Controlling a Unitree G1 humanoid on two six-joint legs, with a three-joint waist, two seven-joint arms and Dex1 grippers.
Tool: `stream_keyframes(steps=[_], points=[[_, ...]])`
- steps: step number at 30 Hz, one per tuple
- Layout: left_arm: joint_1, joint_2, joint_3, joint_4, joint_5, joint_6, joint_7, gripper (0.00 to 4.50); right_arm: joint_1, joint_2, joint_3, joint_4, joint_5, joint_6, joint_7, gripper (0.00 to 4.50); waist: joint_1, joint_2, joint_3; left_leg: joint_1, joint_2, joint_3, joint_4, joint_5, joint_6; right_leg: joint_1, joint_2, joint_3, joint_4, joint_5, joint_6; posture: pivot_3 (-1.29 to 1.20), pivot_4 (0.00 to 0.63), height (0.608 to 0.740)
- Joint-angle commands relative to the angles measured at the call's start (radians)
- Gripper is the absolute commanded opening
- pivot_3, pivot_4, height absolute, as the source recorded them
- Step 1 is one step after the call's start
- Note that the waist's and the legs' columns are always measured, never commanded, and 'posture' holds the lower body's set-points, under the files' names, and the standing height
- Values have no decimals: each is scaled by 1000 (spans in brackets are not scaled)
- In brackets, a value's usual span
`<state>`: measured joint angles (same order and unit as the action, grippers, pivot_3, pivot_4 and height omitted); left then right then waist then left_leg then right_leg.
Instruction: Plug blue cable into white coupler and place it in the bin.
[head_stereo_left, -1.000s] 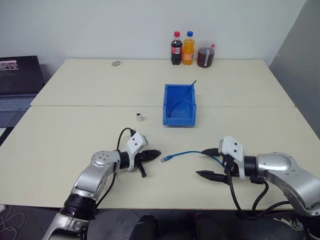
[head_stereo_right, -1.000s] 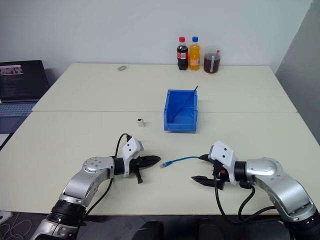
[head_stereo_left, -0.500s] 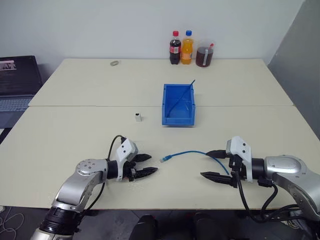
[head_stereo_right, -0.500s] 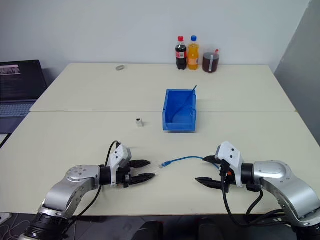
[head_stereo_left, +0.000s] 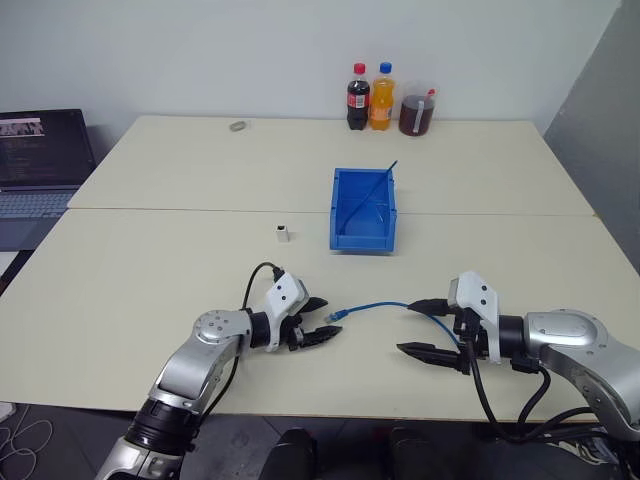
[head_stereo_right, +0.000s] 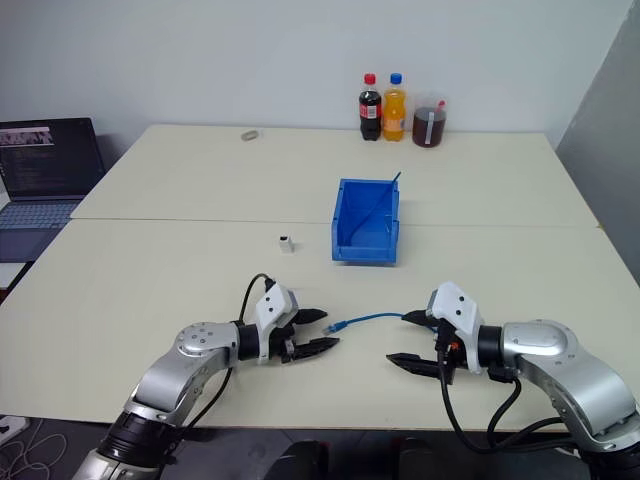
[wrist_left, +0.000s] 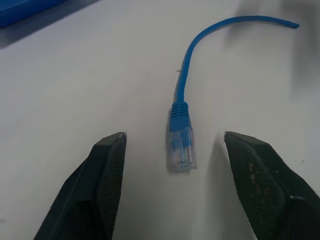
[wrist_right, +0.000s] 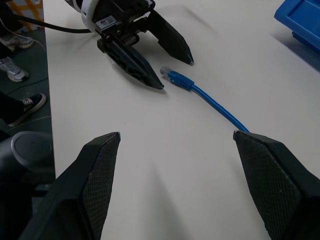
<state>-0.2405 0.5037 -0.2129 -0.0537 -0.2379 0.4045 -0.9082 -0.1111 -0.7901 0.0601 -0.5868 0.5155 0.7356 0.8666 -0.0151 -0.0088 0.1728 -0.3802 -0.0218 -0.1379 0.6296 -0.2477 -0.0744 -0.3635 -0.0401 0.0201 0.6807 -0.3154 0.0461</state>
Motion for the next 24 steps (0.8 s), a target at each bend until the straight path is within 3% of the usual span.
stream_keyframes(steps=[1,10,19,24], points=[[14,-4,-51,47,27,14,-17,2235,-6,1,-7,-42,12,-7,-7,3860,0,0,0,0,0,0,0,0,0,0,0,0,0,0,0,0,150,740],[27,-10,-68,47,27,10,-35,299,-10,12,-8,-35,9,-19,-14,3860,0,0,0,0,0,0,0,0,0,0,0,0,-1,0,-1,0,150,740],[36,-2,-39,51,16,-25,-50,248,-12,26,-17,-33,18,-26,-25,3860,-1,0,0,0,0,0,0,0,0,0,0,0,-1,0,0,0,150,740],[20,-33,59,52,-66,-46,-33,247,-16,66,-61,-35,102,28,-51,3860,-3,0,0,0,0,0,0,0,0,0,0,0,-1,0,-1,0,150,740]])
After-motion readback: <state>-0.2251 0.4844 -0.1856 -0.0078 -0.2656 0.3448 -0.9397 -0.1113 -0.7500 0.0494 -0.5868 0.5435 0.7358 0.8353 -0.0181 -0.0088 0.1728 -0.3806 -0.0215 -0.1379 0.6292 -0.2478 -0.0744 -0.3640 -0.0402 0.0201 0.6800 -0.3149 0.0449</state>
